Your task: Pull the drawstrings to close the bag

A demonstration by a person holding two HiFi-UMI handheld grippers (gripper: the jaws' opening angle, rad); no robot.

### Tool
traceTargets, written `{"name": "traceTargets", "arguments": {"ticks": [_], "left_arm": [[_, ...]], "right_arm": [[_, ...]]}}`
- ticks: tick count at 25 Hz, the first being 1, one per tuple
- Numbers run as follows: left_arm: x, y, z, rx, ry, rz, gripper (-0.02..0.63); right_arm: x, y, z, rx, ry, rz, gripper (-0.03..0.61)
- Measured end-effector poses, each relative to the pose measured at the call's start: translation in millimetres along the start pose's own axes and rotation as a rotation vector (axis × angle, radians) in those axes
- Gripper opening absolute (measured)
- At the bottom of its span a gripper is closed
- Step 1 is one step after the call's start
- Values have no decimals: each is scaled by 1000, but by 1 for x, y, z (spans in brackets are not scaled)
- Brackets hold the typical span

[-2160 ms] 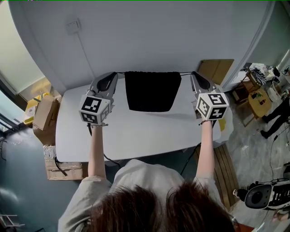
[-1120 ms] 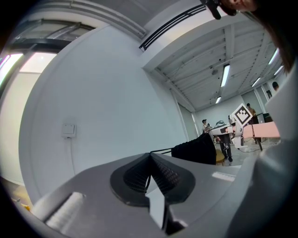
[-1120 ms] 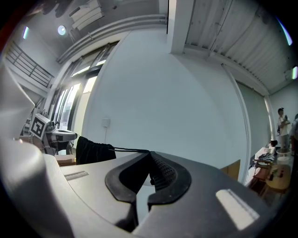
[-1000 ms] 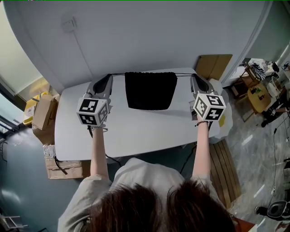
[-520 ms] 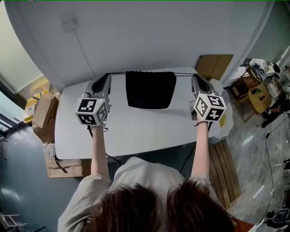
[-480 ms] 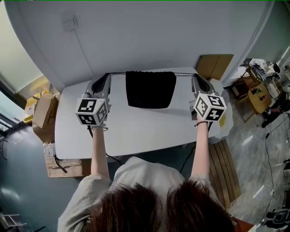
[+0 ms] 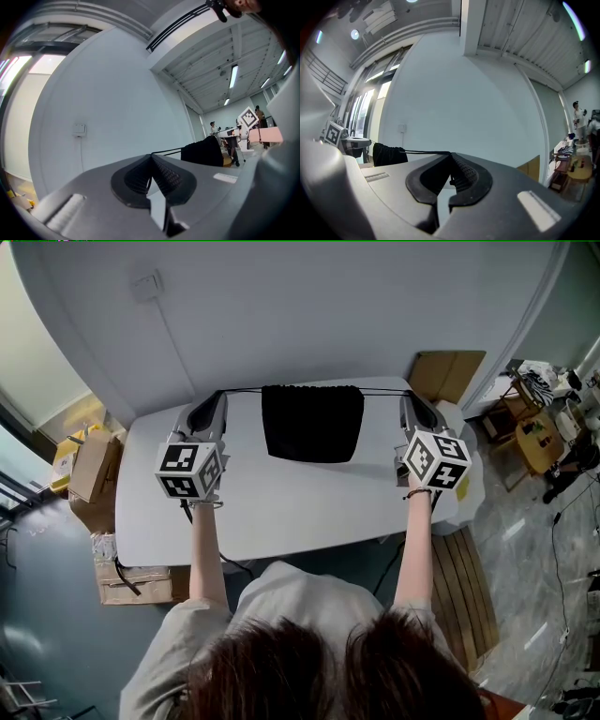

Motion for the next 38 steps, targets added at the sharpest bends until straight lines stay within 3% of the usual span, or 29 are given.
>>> {"name": "traceTargets", "arguments": {"ticks": [12,38], "left_arm": [[8,-1,-6,-3,12,23,2],[18,-3,-10,-3,29,-11,2]], "right_arm": [[2,1,0,-12,-28,22,12],[0,-1,-6,-43,-88,88,12]]}}
Point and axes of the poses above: the fingertips, and each gripper's own axes: z forward along the fingers, x to its left, y out of its top, the point moved 9 cm from there along -z, backward along the fingers, and after that the axes turned 8 degrees about y, right-handed, at the moved point
